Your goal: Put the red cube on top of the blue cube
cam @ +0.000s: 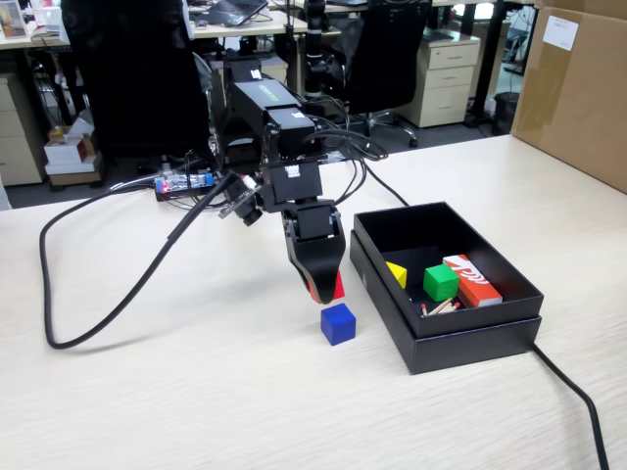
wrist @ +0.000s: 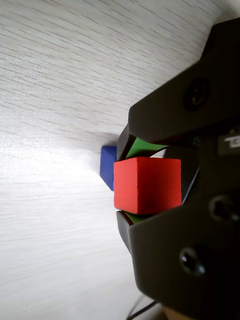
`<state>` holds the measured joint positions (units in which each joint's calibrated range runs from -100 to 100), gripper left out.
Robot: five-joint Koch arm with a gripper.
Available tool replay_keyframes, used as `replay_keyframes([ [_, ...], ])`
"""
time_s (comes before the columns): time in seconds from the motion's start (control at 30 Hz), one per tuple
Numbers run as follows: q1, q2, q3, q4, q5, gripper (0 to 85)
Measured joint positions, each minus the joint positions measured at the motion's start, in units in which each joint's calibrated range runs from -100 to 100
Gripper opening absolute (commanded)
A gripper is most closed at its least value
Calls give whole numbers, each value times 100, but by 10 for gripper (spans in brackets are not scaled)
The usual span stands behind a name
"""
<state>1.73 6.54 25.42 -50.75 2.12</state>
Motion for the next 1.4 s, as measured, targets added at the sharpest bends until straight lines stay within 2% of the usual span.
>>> replay_keyframes([
  [0.4, 127, 350, 46, 15, 73, 25],
  [1.27, 49, 570, 237, 39, 112, 31],
  [1.4, 54, 570, 237, 39, 112, 137],
])
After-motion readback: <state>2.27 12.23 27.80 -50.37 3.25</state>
